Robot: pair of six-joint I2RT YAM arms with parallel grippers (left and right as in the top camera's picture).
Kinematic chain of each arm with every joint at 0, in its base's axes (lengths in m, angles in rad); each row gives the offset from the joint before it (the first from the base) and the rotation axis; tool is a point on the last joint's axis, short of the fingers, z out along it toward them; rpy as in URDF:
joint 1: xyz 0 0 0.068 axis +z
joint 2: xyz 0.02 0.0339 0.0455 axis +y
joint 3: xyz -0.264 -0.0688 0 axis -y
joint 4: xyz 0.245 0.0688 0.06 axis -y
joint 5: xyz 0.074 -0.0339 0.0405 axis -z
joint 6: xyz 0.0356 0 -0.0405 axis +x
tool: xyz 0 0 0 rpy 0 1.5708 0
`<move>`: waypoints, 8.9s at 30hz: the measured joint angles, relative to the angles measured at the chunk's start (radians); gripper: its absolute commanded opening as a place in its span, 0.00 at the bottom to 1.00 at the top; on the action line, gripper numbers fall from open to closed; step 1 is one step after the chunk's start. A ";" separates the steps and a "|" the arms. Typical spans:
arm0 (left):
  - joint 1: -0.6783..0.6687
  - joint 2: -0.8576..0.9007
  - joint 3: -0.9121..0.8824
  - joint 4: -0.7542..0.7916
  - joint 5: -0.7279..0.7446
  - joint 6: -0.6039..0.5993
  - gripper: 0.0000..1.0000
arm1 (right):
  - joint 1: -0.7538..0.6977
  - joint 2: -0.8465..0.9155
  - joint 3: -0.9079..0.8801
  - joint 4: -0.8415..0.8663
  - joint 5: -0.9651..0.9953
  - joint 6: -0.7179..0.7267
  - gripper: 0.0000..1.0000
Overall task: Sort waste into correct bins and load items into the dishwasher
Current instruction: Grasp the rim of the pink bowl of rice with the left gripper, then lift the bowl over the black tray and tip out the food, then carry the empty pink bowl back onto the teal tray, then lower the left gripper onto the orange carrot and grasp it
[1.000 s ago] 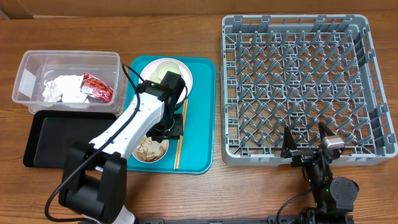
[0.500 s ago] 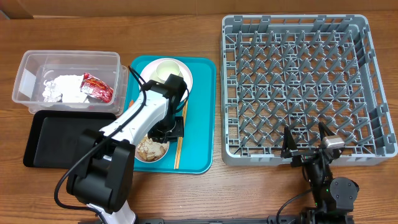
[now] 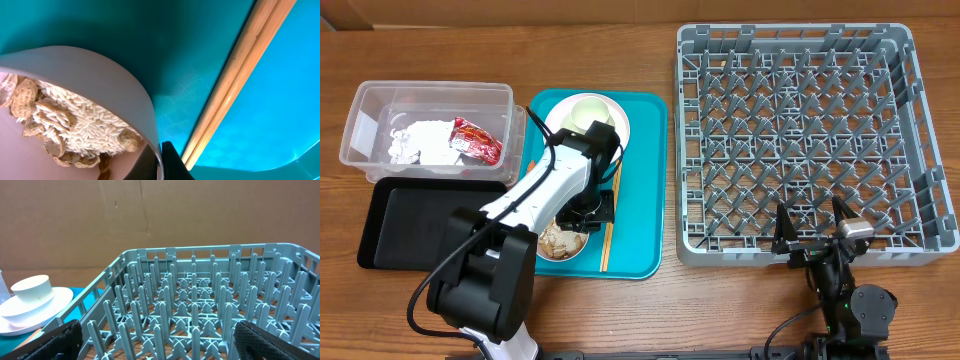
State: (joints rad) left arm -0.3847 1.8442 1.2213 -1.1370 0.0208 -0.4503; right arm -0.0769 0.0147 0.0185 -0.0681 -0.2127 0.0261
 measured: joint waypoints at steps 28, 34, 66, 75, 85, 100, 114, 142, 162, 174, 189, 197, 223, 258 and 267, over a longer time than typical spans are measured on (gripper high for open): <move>0.058 -0.199 0.193 -0.185 -0.003 0.043 0.04 | 0.000 0.000 0.000 0.000 0.000 0.000 1.00; 0.241 -0.367 0.198 -0.187 -0.002 0.074 0.04 | 0.000 0.000 0.000 0.000 0.000 0.000 1.00; 1.219 -0.432 -0.159 0.272 0.737 0.409 0.04 | 0.000 0.000 0.000 0.000 0.000 0.000 1.00; 1.320 -0.432 -0.320 0.444 0.968 0.463 0.04 | 0.000 0.000 0.000 0.000 0.000 0.000 1.00; 1.471 -0.432 -0.365 0.460 1.242 0.564 0.04 | 0.000 0.000 0.000 0.000 0.000 0.000 1.00; 1.480 -0.432 -0.367 0.480 1.355 0.679 0.04 | 0.000 0.000 0.000 0.000 0.000 -0.001 1.00; 1.480 -0.432 -0.393 0.473 1.518 0.810 0.04 | 0.000 0.000 0.000 0.000 0.000 0.000 1.00; 1.447 -0.530 -0.398 0.347 1.275 0.682 0.04 | 0.000 0.000 0.000 -0.001 0.000 0.000 1.00; 0.559 -0.870 -0.394 0.347 0.544 0.312 0.04 | 0.000 0.000 0.000 0.000 0.000 0.000 1.00; 0.089 -0.598 -0.393 0.459 0.205 0.170 0.04 | 0.000 0.000 0.000 0.000 0.000 0.000 1.00; 0.044 -0.404 -0.386 0.545 0.118 0.138 0.56 | 0.000 0.000 0.000 0.000 0.000 0.000 1.00; 0.044 -0.404 -0.243 0.402 0.114 0.151 0.59 | 0.000 0.000 0.000 0.000 0.000 0.000 1.00; 0.278 -0.402 -0.001 0.141 -0.204 0.172 0.29 | 0.000 0.000 0.000 0.000 0.000 0.000 1.00; 0.360 -0.104 -0.004 0.187 -0.227 0.209 0.38 | 0.000 0.000 0.000 0.000 0.000 0.000 1.00; 0.360 -0.092 -0.004 0.203 -0.228 0.222 0.38 | 0.000 0.000 0.000 0.000 0.000 0.000 1.00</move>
State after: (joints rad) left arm -0.0242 1.7519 1.2171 -0.9344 -0.2070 -0.2283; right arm -0.0769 0.0147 0.0185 -0.0681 -0.2127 0.0261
